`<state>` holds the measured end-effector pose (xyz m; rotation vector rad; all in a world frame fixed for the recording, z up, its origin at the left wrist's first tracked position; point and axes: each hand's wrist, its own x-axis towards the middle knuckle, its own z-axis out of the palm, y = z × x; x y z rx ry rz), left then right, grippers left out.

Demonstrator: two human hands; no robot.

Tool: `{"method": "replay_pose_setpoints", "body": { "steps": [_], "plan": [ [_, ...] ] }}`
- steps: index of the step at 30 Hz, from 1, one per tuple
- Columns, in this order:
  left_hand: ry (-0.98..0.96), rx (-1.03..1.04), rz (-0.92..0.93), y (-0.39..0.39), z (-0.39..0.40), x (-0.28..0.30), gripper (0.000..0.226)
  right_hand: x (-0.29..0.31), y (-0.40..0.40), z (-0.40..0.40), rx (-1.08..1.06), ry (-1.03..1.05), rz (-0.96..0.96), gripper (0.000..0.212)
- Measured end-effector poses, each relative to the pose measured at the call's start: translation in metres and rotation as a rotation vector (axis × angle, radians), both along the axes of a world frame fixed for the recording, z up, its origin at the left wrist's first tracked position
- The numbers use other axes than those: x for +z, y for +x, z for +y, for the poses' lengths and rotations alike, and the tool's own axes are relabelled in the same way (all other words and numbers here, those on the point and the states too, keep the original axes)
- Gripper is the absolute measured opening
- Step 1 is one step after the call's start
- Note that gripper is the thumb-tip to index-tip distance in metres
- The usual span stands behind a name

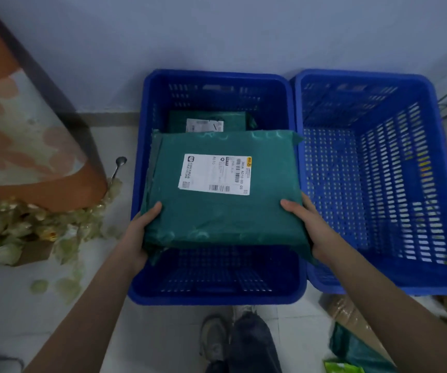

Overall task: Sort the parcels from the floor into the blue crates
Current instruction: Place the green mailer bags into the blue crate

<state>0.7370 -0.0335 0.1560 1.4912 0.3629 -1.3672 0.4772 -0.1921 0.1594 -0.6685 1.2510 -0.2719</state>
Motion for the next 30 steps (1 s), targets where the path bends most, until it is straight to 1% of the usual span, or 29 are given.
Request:
{"method": "replay_pose_setpoints", "body": {
  "steps": [3, 8, 9, 13, 16, 18, 20, 22, 24, 26, 28, 30],
  "plan": [
    [0.023, -0.021, -0.03, 0.014, -0.017, -0.013, 0.043, -0.013, 0.018, -0.023, 0.026, 0.035, 0.014, 0.067],
    [0.074, -0.027, -0.002, 0.021, -0.029, -0.05, 0.04, -0.05, 0.025, -0.035, 0.068, 0.138, 0.033, 0.067],
    [0.08, -0.021, 0.004, 0.022, -0.028, -0.061, 0.044, -0.06, 0.026, -0.036, 0.071, 0.153, 0.039, 0.068],
    [0.144, -0.036, 0.026, 0.022, -0.022, -0.113, 0.067, -0.111, 0.031, -0.03, 0.096, 0.181, 0.113, 0.06],
    [0.221, -0.044, 0.04, 0.021, -0.016, -0.152, 0.074, -0.15, 0.034, -0.021, 0.15, 0.169, 0.195, 0.065],
    [0.251, -0.046, 0.034, 0.024, -0.012, -0.176, 0.078, -0.171, 0.036, -0.016, 0.208, 0.157, 0.213, 0.074],
    [0.257, -0.024, 0.017, 0.026, -0.011, -0.196, 0.066, -0.189, 0.039, -0.013, 0.265, 0.149, 0.212, 0.081],
    [0.258, 0.012, -0.011, 0.024, -0.013, -0.213, 0.053, -0.208, 0.042, -0.012, 0.288, 0.12, 0.223, 0.082],
    [0.237, 0.068, -0.029, 0.021, -0.019, -0.228, 0.048, -0.226, 0.046, -0.014, 0.305, 0.078, 0.253, 0.084],
    [0.212, 0.131, 0.005, 0.02, -0.024, -0.241, 0.043, -0.24, 0.047, -0.015, 0.313, 0.026, 0.279, 0.086],
    [0.204, 0.186, 0.036, 0.022, -0.026, -0.25, 0.038, -0.249, 0.049, -0.014, 0.347, 0.0, 0.255, 0.089],
    [0.212, 0.225, 0.007, 0.022, -0.027, -0.256, 0.037, -0.253, 0.051, -0.011, 0.375, -0.002, 0.229, 0.087]
  ]
}}
